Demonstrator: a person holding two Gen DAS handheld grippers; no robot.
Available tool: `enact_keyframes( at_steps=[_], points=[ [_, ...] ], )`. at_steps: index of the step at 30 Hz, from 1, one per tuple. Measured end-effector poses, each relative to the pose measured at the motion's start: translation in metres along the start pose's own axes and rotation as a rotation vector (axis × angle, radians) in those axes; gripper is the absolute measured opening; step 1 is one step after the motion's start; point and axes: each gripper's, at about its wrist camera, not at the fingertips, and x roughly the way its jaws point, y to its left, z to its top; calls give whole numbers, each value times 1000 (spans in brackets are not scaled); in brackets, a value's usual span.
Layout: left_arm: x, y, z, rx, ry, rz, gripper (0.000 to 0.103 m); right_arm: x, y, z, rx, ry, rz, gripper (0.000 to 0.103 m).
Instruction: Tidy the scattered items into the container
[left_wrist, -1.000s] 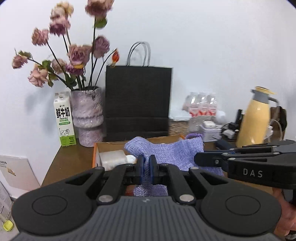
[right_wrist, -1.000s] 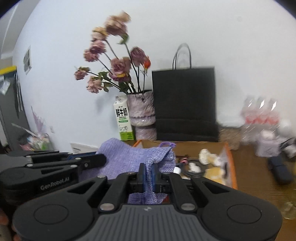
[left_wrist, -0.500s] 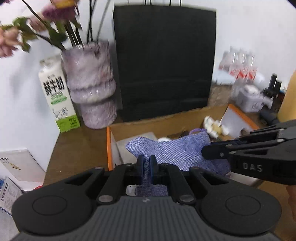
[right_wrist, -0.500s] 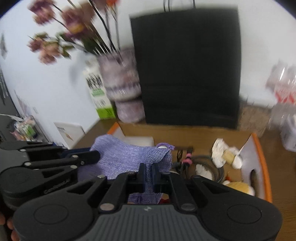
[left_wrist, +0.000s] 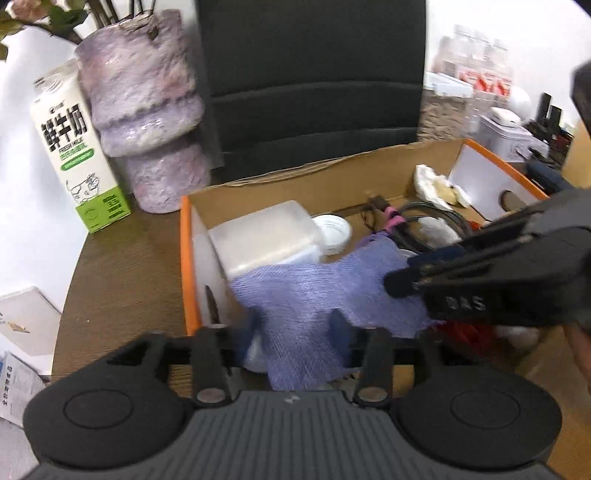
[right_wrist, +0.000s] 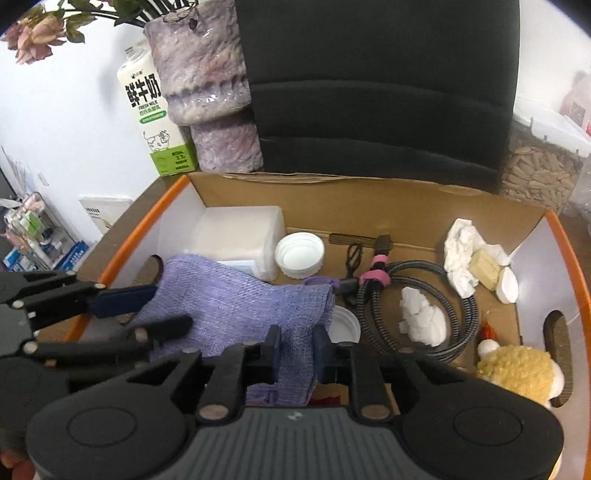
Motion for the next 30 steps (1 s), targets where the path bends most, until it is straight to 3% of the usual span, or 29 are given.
enact_keyframes(
  at_steps=[1, 5, 7, 9, 12, 18, 22, 27, 30],
  points=[
    [-4, -3, 0, 2, -10, 16, 64, -3, -1, 0, 3, -2, -8, 23],
    [-33, -6, 8, 0, -60, 39, 73, -29, -7, 0, 19, -31, -12, 33],
    [-51, -5, 12, -44, -85, 47, 83, -47, -11, 1, 24, -53, -24, 48],
    [-70, -1, 14, -120, -93, 17, 84, -68, -14, 1, 32, -80, -40, 53],
    [-94, -1, 15, -184, -79, -17, 84, -103, -23, -2, 70, -116, -59, 68],
    [-154, -11, 6, -252, -129, 3, 92, -170, -27, -21, 76, -176, -87, 76],
    [-195, -28, -4, -211, -167, 25, 97, -216, -25, -43, 62, -221, -99, 84],
    [-243, -54, -24, -192, -238, 32, 103, -260, -16, -75, 34, -251, -108, 85],
    [-264, -71, -44, -178, -272, 79, 103, -283, -9, -101, 13, -263, -89, 86]
  ],
)
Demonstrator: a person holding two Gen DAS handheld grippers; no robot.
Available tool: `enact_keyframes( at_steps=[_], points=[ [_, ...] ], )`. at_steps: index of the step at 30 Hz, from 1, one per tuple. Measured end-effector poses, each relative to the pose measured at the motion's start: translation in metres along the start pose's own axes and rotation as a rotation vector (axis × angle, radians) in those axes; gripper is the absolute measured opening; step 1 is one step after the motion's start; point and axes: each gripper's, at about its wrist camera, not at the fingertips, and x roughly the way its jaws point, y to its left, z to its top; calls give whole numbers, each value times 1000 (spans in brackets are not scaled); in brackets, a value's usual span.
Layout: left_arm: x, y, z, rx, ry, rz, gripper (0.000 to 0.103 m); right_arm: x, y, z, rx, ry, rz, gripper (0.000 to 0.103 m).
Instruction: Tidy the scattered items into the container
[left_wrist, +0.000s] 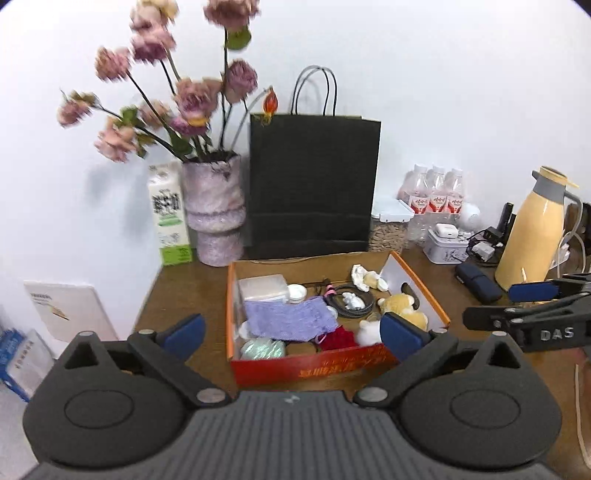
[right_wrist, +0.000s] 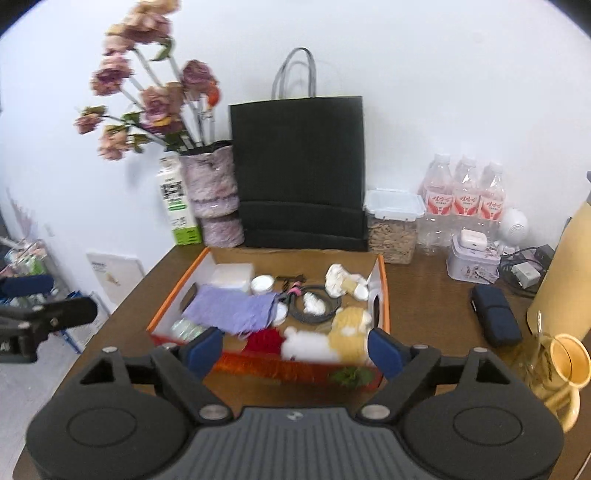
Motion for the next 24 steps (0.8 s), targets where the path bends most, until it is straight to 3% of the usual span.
enact_keyframes(
  at_steps=[6, 9, 14, 19, 24],
  points=[
    [-54, -16, -48, 19, -96, 40, 103, -53, 15, -53, -24, -42, 50, 87],
    [-78, -25, -80, 36, -123, 101, 103, -76, 25, -84, -57, -78, 62, 95],
    [-111, -39, -138, 118, -190, 71, 103, -103, 41, -141, -108, -144, 17, 97],
    [-127, -40, -189, 58, -156, 28, 103, -116, 51, -193, -119, -139, -30, 97],
    [-140, -45, -224, 37, -161, 82, 103, -133, 58, -240, -101, -141, -19, 97]
  ],
)
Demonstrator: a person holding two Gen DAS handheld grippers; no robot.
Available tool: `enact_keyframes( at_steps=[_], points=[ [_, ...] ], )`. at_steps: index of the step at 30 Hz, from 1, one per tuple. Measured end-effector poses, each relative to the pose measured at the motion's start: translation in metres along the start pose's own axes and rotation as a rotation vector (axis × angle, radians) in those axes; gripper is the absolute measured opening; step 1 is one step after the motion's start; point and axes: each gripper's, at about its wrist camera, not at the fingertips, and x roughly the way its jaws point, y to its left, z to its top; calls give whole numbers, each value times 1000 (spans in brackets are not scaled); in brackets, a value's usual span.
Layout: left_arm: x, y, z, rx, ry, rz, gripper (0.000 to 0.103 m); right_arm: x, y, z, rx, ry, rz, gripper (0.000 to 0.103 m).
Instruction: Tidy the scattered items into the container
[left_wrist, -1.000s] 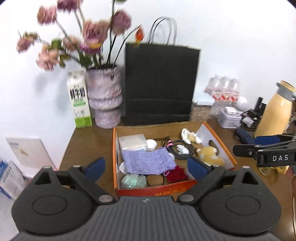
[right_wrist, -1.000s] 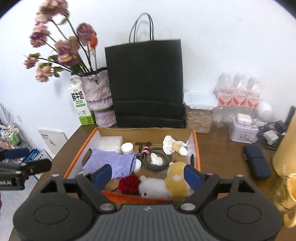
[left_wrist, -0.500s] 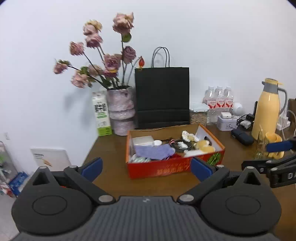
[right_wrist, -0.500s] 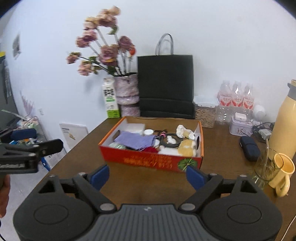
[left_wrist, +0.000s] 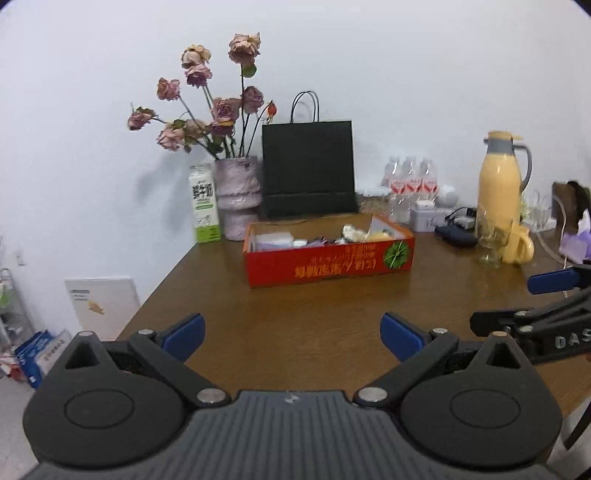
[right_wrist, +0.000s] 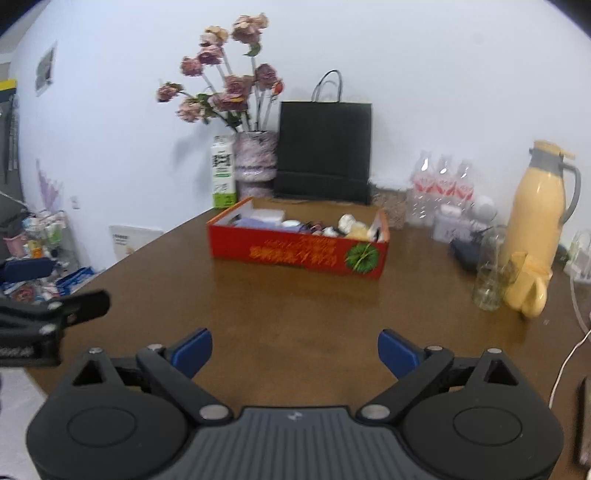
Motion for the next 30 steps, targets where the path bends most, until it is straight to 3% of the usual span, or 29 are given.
enact_keyframes(
  at_steps=[3, 7, 12, 22, 30],
  points=[
    [-3, -9, -11, 11, 83, -40, 103, -10, 8, -21, 17, -3, -1, 97],
    [-14, -6, -28, -8, 93, -15, 103, -18, 14, -41, 12, -11, -44, 98],
    [-21, 10, -40, -84, 112, 21, 103, -23, 13, -46, 24, 24, -19, 98],
    [-36, 17, -40, -98, 53, -12, 103, -25, 35, -52, 39, 18, -1, 98],
    [-30, 11, -40, -85, 72, -17, 103, -24, 32, -52, 54, 15, -3, 98]
  ],
)
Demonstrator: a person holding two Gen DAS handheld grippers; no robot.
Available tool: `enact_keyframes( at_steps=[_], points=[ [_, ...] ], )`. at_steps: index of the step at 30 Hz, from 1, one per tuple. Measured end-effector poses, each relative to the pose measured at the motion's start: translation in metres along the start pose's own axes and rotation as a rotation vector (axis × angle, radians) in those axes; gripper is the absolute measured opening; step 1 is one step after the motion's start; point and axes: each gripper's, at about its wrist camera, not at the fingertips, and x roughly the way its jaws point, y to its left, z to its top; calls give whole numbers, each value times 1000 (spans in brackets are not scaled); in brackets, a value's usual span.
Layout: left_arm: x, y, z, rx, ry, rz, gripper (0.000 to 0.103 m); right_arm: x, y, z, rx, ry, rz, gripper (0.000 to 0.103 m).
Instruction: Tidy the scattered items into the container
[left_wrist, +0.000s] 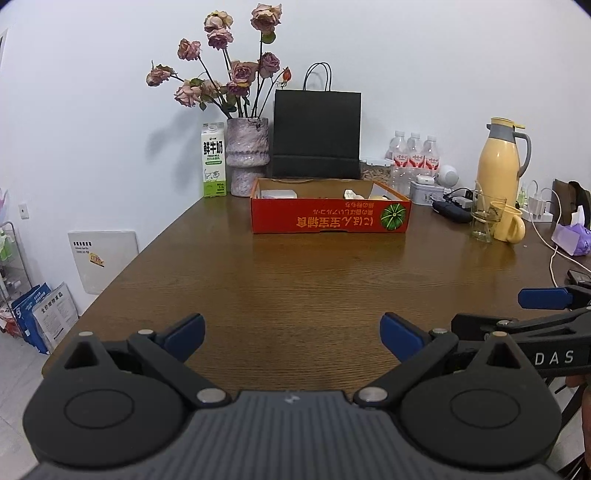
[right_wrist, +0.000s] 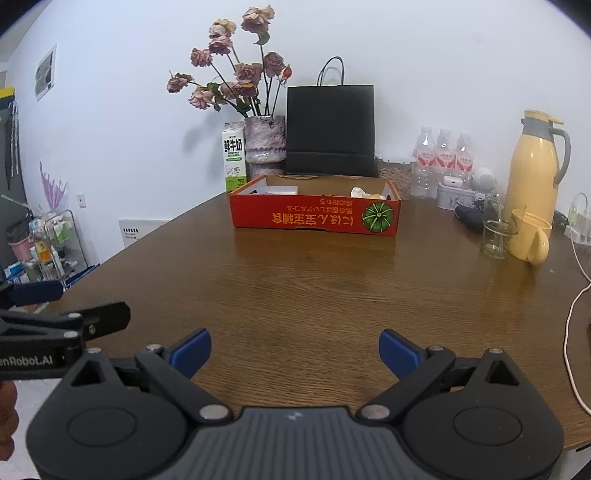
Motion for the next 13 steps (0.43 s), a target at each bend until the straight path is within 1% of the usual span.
enact_keyframes(
  at_steps=[9, 13],
  points=[
    [5, -3, -1, 5, 10, -10, 103, 2, -3, -3, 7, -14, 5, 98],
    [7, -3, -2, 5, 20, -30, 103, 5, -5, -4, 14, -11, 4, 98]
  ],
)
